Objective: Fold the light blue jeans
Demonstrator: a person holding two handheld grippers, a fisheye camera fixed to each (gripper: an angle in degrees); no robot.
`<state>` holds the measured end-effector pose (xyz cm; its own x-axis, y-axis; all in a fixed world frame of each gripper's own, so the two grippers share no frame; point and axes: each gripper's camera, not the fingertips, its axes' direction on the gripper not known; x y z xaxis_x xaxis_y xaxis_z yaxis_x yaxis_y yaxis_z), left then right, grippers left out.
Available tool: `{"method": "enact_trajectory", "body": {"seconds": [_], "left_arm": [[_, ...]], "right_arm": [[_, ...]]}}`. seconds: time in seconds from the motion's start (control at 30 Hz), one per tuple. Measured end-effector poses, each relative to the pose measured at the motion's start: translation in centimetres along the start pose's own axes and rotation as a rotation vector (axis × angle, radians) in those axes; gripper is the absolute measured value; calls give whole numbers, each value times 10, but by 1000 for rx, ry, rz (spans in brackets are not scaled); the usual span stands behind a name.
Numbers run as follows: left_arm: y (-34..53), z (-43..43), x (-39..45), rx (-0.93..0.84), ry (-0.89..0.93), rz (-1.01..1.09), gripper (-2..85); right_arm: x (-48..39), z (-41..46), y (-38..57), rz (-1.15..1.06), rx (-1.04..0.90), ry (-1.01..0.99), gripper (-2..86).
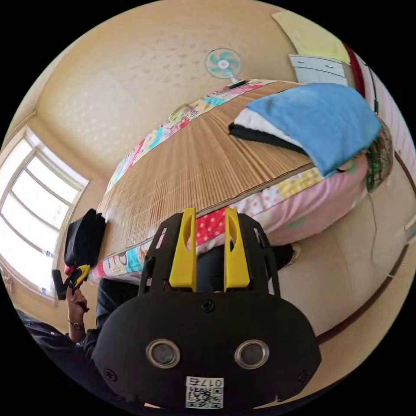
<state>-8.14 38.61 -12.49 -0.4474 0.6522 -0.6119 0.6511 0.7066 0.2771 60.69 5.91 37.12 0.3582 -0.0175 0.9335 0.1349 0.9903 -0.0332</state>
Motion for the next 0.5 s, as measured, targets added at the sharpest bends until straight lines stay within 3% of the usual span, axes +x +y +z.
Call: {"method": "enact_trajectory", "body": {"seconds": [0.13, 0.3, 0.4, 0.5], "left_arm": [[-3, 31, 31, -41, 33, 47, 75], [0, 45, 41, -73, 39, 41, 75], [4, 41, 38, -70, 26, 27, 74], [7, 30, 35, -46, 18, 19, 74]], "right_arm": [[93, -54, -44, 321, 181, 164, 125], [163, -65, -71, 561, 293, 11, 112], [141, -72, -104, 570, 333, 79, 47], [41, -105, -152, 394, 523, 352, 32]]}}
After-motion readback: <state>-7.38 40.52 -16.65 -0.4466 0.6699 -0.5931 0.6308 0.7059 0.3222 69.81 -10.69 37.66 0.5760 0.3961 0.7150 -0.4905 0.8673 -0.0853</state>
